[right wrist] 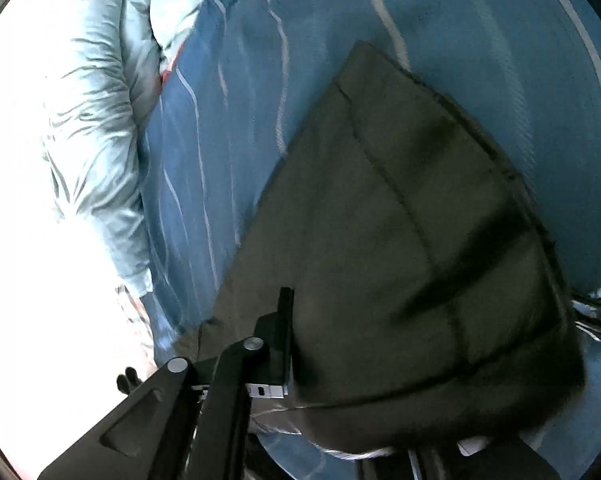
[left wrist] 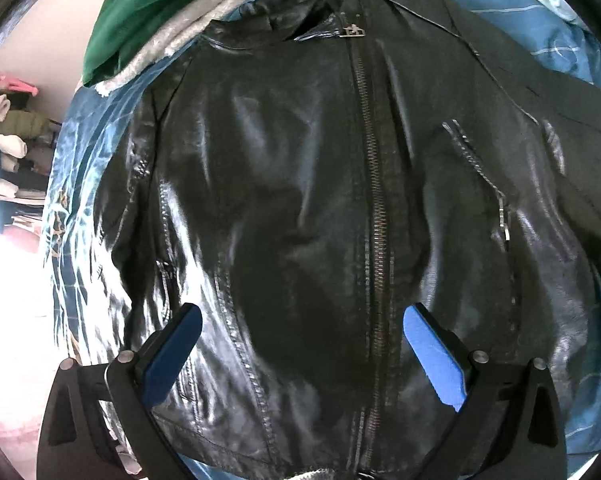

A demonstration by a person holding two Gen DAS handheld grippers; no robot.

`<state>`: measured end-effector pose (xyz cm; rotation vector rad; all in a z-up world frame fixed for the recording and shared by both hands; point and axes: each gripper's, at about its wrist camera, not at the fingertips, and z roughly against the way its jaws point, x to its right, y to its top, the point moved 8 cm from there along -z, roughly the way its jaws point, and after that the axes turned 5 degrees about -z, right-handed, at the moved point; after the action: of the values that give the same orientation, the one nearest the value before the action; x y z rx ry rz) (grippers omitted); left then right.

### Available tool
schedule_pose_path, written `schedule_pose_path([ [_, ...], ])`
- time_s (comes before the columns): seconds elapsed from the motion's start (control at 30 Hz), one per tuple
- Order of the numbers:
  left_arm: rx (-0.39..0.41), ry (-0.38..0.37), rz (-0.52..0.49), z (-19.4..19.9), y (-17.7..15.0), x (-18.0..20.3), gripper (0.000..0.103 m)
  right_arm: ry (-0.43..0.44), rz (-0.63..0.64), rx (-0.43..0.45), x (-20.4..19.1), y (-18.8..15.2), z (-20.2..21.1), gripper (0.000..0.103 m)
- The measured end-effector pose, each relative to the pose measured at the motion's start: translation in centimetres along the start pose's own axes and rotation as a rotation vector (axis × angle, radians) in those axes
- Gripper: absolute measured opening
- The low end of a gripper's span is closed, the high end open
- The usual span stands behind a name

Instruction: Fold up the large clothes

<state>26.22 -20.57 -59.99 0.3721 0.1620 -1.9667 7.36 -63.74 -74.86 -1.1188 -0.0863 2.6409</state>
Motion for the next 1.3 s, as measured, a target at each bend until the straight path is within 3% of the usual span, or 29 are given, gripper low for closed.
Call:
schedule_pose_path([
  [0.13, 0.027, 0.012, 0.034, 0.3, 0.2, -1.4, 0.103, 0.060, -0.022, 0.095, -2.5, 1.4, 3.8, 0.005],
  [0.33, -0.002, -0.001, 0.135, -0.3, -1.7, -4.5, 0.103, 0.126, 0.079, 0.058, -12.0, -2.8, 4.8, 0.005],
  [0.5, -0.019, 0.022, 0.217, -1.8, -3.5, -9.2, 0.103, 0.156, 0.288, -0.050, -22.4, -12.0, 2.6, 0.005],
  [0.63, 0.021, 0.087, 0.317, -2.3, -3.7, -15.2, 0.103, 0.085, 0.551, -0.154, -28.8, -22.2, -3.5, 0.005],
  [0.67, 0.026, 0.105, 0.348, -2.7, -3.8, -17.3, 0.103, 0.057, 0.632, -0.199, -30.1, -26.0, -6.2, 0.005],
  [0.77, 0.018, 0.125, 0.404, -3.9, -4.4, -20.9, 0.103, -0.033, 0.850, -0.294, -30.9, -35.6, -12.1, 0.005],
  [0.93, -0.005, 0.115, 0.469, -5.4, -6.5, -25.6, 0.103, -0.272, 1.165, -0.428, -24.1, -50.2, -21.0, 0.005],
  [1.0, -0.012, 0.116, 0.480, -5.8, -7.4, -27.2, 0.103, -0.382, 1.271, -0.509, -20.8, -55.3, -24.8, 0.013],
  [1.07, -0.016, 0.113, 0.485, -5.8, -8.2, -28.3, 0.103, -0.495, 1.322, -0.623, -17.2, -58.4, -27.1, 0.024],
  [1.1, -0.014, 0.111, 0.483, -5.7, -8.5, -28.9, 0.103, -0.502, 1.320, -0.646, -16.3, -59.0, -26.9, 0.035],
  [1.2, -0.005, 0.097, 0.474, -5.4, -8.8, -29.8, 0.103, -0.407, 1.232, -0.762, -16.9, -60.2, -24.8, 0.065],
  [1.3, 0.008, 0.053, 0.464, -4.9, -8.3, -29.8, 0.103, -0.291, 1.121, -0.818, -19.0, -58.7, -20.5, 0.070],
])
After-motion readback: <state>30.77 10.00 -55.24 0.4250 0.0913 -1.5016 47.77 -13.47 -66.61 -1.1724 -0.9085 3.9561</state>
